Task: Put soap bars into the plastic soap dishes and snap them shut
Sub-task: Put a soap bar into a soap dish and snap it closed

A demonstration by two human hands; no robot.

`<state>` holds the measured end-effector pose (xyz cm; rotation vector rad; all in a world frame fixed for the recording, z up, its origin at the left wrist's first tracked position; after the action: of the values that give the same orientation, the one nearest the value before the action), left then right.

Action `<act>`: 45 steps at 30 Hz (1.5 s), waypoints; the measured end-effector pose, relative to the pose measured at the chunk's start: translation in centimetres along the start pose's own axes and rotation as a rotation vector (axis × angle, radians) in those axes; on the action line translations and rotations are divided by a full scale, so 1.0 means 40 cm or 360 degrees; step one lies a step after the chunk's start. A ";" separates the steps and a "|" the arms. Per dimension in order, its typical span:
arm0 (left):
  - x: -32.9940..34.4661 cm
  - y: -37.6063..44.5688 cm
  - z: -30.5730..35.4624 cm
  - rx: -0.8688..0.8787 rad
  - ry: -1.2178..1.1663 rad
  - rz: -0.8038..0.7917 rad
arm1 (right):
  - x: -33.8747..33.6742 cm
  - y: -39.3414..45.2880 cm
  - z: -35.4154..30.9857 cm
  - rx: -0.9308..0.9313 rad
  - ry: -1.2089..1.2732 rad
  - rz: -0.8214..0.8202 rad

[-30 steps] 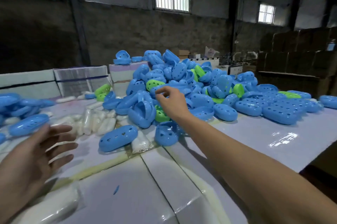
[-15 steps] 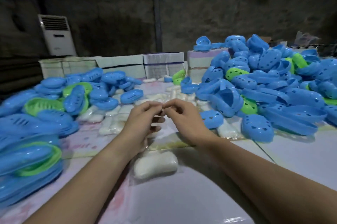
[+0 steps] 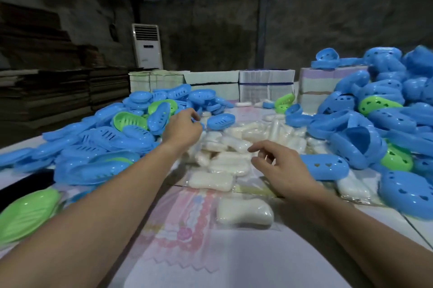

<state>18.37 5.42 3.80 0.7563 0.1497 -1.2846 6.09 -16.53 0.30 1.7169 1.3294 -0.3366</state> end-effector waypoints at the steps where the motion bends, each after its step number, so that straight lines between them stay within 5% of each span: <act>1: -0.021 0.021 -0.022 -0.0018 0.0236 -0.0003 | 0.002 0.000 -0.004 -0.0011 -0.0006 -0.0019; 4: -0.074 0.050 -0.106 -0.0239 0.1047 -0.0190 | 0.013 0.001 -0.008 -0.0052 -0.0028 -0.0069; 7: -0.121 0.055 -0.174 -0.0461 0.1381 -0.0252 | 0.022 0.003 -0.012 -0.0091 -0.0036 -0.0102; 15: -0.116 0.064 -0.217 -0.0480 0.1046 -0.0502 | 0.027 0.004 -0.010 -0.0147 -0.0123 -0.0149; 25: -0.084 0.052 -0.140 0.0140 0.1213 -0.0400 | 0.014 0.006 0.006 -0.0117 -0.0044 -0.0066; 29: -0.064 0.011 -0.061 0.0501 0.0766 -0.0223 | 0.007 0.007 0.009 -0.0102 -0.0041 -0.0021; 35: -0.002 -0.103 0.052 0.0552 -0.0219 -0.0057 | 0.004 0.007 0.023 -0.0032 0.0017 -0.0012; 45: 0.068 -0.159 0.096 0.0654 -0.0444 0.0108 | -0.028 0.012 0.042 0.0063 0.0017 0.0105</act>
<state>12.32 0.45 2.63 0.9102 -0.3729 -1.3585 6.59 -18.56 0.39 1.7935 1.2786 -0.3185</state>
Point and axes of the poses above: each hand's wrist, its own y-axis towards the middle knuckle, its own x-axis out of the palm, z = x × y, the point moved 6 cm from there along y, towards the middle knuckle, and after that the axes turned 11 degrees about -y, right-handed, at the moved point
